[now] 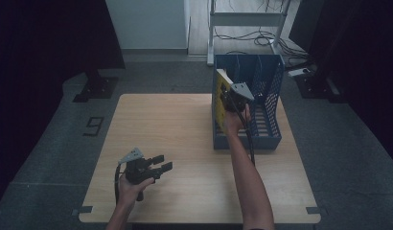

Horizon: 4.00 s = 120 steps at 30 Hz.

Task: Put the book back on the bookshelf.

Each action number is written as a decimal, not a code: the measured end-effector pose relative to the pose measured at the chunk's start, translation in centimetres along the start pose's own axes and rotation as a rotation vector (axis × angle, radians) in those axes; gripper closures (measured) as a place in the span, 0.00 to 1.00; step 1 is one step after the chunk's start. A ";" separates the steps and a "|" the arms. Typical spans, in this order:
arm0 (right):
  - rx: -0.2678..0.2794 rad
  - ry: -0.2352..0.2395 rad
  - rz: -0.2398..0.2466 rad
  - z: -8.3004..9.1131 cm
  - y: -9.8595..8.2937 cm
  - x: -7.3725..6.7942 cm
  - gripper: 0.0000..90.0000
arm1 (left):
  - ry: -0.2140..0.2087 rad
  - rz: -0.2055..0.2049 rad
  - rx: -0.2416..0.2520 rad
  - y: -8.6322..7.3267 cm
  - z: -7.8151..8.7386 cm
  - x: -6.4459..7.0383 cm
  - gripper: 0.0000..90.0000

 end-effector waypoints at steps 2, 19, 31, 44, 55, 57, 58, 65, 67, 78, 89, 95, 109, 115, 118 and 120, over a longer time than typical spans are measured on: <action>-0.005 -0.001 -0.002 -0.1 -0.3 0.0 0.83 | 0.000 0.001 0.000 0.0 0.0 0.0 0.45; -0.034 0.016 0.015 1.2 -1.5 0.7 0.81 | -0.005 -0.007 -0.010 -0.2 -0.3 0.4 0.45; -0.108 0.052 0.034 3.4 -2.4 1.6 0.79 | -0.022 -0.035 -0.031 -0.5 -0.9 1.5 0.45; -0.109 0.062 0.054 3.9 -3.1 1.4 0.78 | -0.023 -0.032 -0.033 -0.5 -0.9 1.4 0.44; -0.138 0.068 0.132 3.6 -2.4 0.9 0.75 | -0.022 -0.025 -0.028 -0.5 -0.8 1.2 0.44; -0.165 0.082 0.129 3.3 -2.5 0.6 0.73 | -0.022 -0.025 -0.028 -0.5 -0.8 1.2 0.44; -0.179 0.089 0.131 3.2 -2.6 0.6 0.73 | -0.022 -0.024 -0.028 -0.5 -0.8 1.2 0.44; -0.188 0.099 0.095 2.8 -2.5 0.8 0.73 | -0.027 -0.005 -0.022 -0.5 -0.7 0.9 0.44; -0.186 0.102 0.085 2.8 -2.1 0.9 0.74 | -0.029 -0.004 -0.023 -0.5 -0.7 0.9 0.44; -0.204 0.107 0.117 2.9 -1.9 0.5 0.79 | -0.030 -0.005 -0.032 -0.7 -1.0 1.0 0.44; -0.218 0.072 0.083 2.6 -1.3 0.8 0.80 | -0.032 0.000 -0.022 -0.6 -0.8 1.0 0.44; -0.214 0.063 0.074 2.4 -0.9 0.6 0.80 | -0.033 0.000 -0.020 -0.5 -0.7 1.1 0.45; -0.177 0.040 0.079 0.8 -0.1 -0.1 0.80 | -0.040 0.011 -0.011 -0.5 -0.5 0.6 0.45; -0.153 0.025 0.066 0.0 0.1 0.0 0.80 | -0.032 0.021 0.000 -0.3 -0.1 0.2 0.45; -0.146 0.022 0.061 -0.3 0.1 0.0 0.80 | -0.028 0.025 0.002 -0.3 0.0 0.1 0.45; -0.141 0.020 0.062 -0.6 0.2 0.0 0.80 | -0.024 0.025 0.000 -0.4 0.0 -0.1 0.45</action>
Point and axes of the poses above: each handheld gripper's, and its own axes: z roughly backward along the jaws, y roughly out of its top, x roughly to its right, the point moved 10 cm from there along -z, roughly forward along the jaws, and after that the axes turned 3 degrees about -y, right-handed, at the moved point
